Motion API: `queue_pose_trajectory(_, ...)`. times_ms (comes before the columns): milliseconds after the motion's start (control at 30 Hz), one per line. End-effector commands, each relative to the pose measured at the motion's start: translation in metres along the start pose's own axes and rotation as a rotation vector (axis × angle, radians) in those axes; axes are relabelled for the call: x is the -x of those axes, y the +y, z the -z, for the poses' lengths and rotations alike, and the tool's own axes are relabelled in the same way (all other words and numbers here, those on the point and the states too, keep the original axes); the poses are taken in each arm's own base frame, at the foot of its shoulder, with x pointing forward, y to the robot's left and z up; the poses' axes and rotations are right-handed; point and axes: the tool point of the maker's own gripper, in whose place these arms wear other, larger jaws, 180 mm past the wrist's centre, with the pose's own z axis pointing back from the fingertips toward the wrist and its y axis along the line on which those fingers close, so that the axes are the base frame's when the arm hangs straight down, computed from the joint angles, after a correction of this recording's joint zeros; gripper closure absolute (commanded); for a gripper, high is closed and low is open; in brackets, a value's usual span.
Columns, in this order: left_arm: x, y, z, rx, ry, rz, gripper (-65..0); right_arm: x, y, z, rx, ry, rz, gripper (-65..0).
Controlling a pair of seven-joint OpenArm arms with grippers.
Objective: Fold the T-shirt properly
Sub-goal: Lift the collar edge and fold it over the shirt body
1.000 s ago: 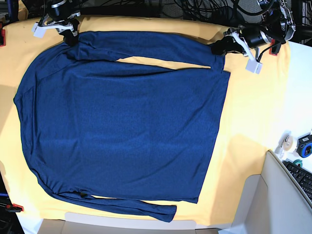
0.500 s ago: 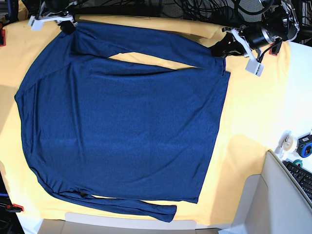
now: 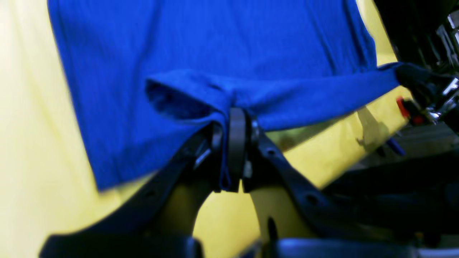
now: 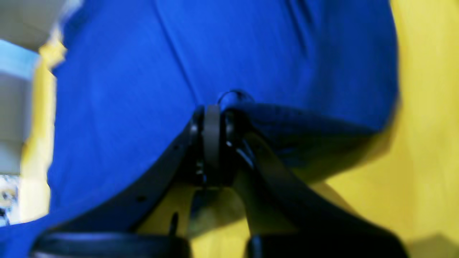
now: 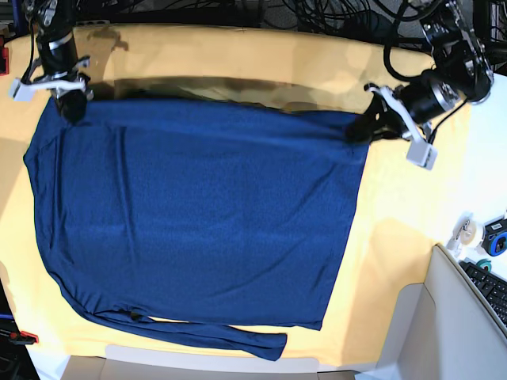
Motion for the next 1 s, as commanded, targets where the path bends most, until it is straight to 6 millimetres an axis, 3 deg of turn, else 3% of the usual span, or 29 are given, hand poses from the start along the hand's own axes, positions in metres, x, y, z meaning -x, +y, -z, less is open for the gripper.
queue_pose_trajectory(0,-0.02,-0.002,-0.001,0.015,-0.052,0.031,0.0,-0.019,0.011,0.003,-0.037,-0.058,-0.021,0.0)
queue_pose_trajectory(100,-0.042,0.004,0.004,0.02,-0.097,0.041,0.0,-0.034,0.018,0.018,-0.065,-0.101,-0.008,0.0)
queue_pose_trajectory(200,-0.047,0.014,0.009,0.023,-0.106,0.013,0.0,-0.037,0.014,0.032,-0.064,-0.108,0.022,0.0)
queue_pose_trajectory(333,-0.033,0.031,0.017,0.025,-0.075,-0.074,0.0,-0.025,0.007,0.05,-0.051,-0.063,0.028,0.0)
queue_pose_trajectory(467,-0.011,0.049,0.024,0.006,-0.027,-0.157,0.0,-0.001,0.004,0.067,-0.028,0.018,-0.037,0.0)
queue_pose_trajectory(633,0.02,0.075,0.029,-0.088,0.074,-0.203,-0.4,0.016,-0.004,0.073,0.005,0.062,-0.064,-0.1)
queue_pose_trajectory(800,0.022,0.08,0.028,-0.112,0.102,-0.179,-7.3,0.016,-0.006,0.072,0.01,0.062,-0.064,-9.0)
queue_pose_trajectory(967,0.023,0.08,0.027,-0.113,0.116,-0.167,-14.8,0.02,-0.006,0.072,0.01,0.071,-0.064,-9.2)
